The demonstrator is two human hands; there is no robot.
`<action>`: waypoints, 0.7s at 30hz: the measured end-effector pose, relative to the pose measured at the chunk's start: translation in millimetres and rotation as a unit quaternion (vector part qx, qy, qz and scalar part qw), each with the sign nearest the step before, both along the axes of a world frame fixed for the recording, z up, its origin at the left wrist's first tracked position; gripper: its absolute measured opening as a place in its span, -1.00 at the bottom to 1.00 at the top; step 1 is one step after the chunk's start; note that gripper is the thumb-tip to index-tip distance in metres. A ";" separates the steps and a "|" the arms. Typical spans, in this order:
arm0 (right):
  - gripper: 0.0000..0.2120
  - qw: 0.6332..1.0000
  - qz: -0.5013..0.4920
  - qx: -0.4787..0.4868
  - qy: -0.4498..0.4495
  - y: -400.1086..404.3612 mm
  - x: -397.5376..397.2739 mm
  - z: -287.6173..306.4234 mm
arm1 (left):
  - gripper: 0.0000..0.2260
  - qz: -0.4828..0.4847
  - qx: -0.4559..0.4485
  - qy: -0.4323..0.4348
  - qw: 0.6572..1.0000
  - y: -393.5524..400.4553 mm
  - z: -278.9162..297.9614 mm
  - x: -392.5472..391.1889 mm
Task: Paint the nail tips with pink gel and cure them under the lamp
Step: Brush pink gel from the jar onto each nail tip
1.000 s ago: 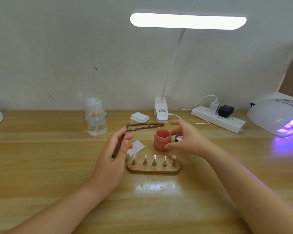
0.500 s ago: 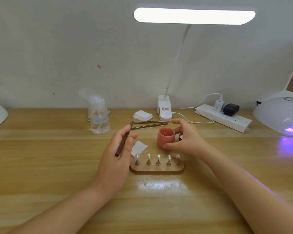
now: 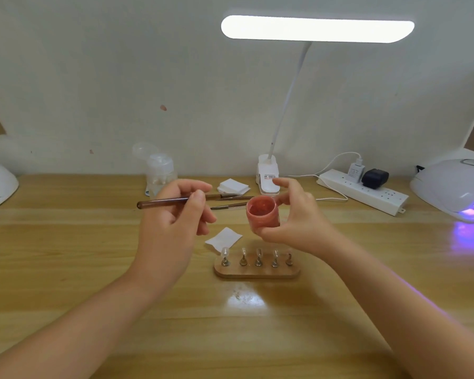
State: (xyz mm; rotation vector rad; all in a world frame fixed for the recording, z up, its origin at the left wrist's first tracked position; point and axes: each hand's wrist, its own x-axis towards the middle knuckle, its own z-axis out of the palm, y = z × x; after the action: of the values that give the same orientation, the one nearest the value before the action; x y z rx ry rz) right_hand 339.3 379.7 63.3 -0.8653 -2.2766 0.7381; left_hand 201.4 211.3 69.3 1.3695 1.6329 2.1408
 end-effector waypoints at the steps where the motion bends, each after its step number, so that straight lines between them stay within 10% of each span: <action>1: -0.11 1.000 -0.004 -0.019 -0.002 -0.2 -1.1 -2.7 | -0.89 0.002 -0.004 -0.003 1.000 0.9 -1.2 -0.2; 14: 0.04 0.989 -0.024 -0.116 -0.088 -0.1 -4.9 0.2 | -0.82 0.042 -0.084 0.041 0.995 12.2 -25.0 -23.2; 21: -0.35 0.989 -0.041 -0.118 0.076 -22.1 6.3 30.5 | -0.69 -0.040 -0.275 0.184 0.943 26.7 -41.8 -35.7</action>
State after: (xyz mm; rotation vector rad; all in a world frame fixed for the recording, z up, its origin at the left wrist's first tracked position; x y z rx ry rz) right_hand 345.6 357.5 93.8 -0.9701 -2.0347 1.0144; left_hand 165.6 238.0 27.5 1.6517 2.0457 1.2717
